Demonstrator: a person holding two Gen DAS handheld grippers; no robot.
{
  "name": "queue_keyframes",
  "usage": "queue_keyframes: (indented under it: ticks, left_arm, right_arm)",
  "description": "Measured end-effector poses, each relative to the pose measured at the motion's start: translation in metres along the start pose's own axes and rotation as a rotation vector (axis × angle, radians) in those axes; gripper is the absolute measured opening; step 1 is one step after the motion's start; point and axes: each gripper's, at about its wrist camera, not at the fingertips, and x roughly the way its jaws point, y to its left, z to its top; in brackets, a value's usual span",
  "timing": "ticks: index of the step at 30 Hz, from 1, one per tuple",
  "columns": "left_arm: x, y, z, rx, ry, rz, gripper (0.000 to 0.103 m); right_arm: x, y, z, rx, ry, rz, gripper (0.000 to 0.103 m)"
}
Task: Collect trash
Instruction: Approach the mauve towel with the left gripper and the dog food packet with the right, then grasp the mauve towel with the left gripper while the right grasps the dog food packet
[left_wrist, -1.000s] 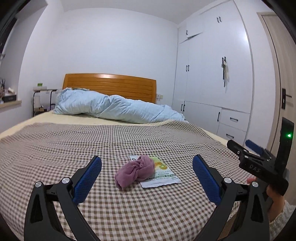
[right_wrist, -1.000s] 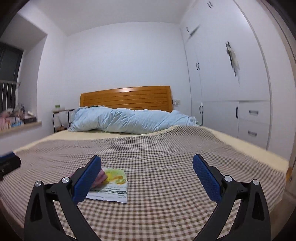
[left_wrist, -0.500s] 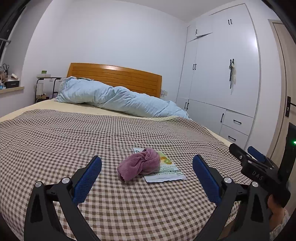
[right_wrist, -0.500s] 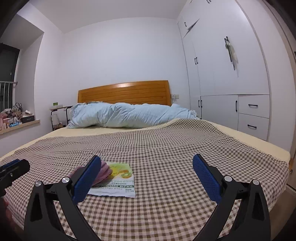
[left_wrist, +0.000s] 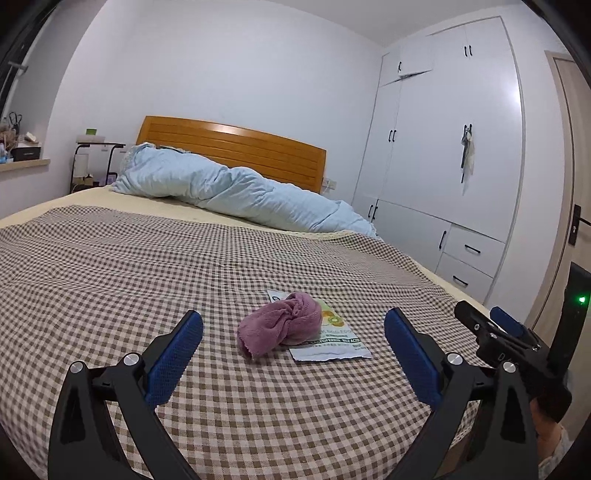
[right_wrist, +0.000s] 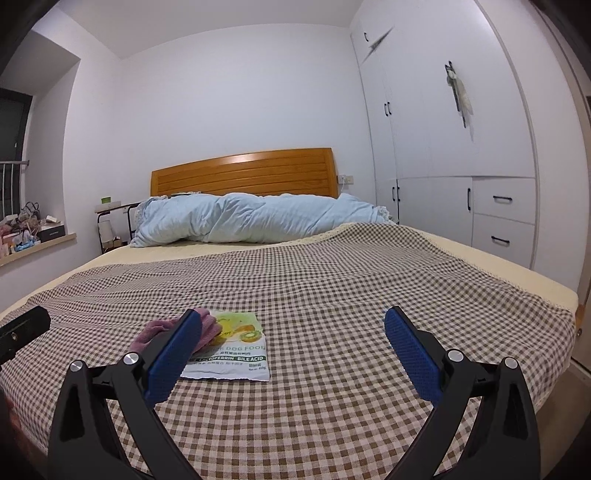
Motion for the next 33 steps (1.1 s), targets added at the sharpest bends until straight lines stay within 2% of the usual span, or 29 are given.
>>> queue_keyframes:
  ticks: [6,10,15,19,23,26,29,33]
  left_arm:
    - [0.016,-0.008,0.004,0.062,0.047,0.042,0.095]
    - [0.033,-0.013,0.011,0.102,0.077,0.080,0.095]
    - [0.062,-0.015,0.020,0.108,0.134,0.081,0.095]
    - [0.103,-0.020,0.023,0.147,0.238,0.054,0.095]
    - [0.143,-0.024,0.018,0.164,0.343,0.078,0.095]
    - [0.168,-0.035,0.013,0.204,0.382,0.092,0.095]
    - [0.186,-0.040,0.007,0.257,0.406,0.159,0.095]
    - [0.214,-0.033,0.000,0.188,0.488,0.108,0.093]
  right_arm:
    - [0.007,-0.008,-0.002,0.036,0.054,-0.005,0.095]
    - [0.007,-0.011,-0.001,0.034,0.053,-0.037,0.095]
    - [0.013,-0.026,0.009,0.054,0.043,-0.074,0.095]
    - [0.024,-0.040,0.014,0.065,0.065,-0.134,0.095]
    - [0.040,-0.061,0.014,0.097,0.100,-0.222,0.095]
    - [0.052,-0.084,0.013,0.154,0.134,-0.306,0.095]
    - [0.058,-0.105,0.009,0.238,0.165,-0.343,0.095]
    - [0.066,-0.127,-0.002,0.352,0.224,-0.340,0.095]
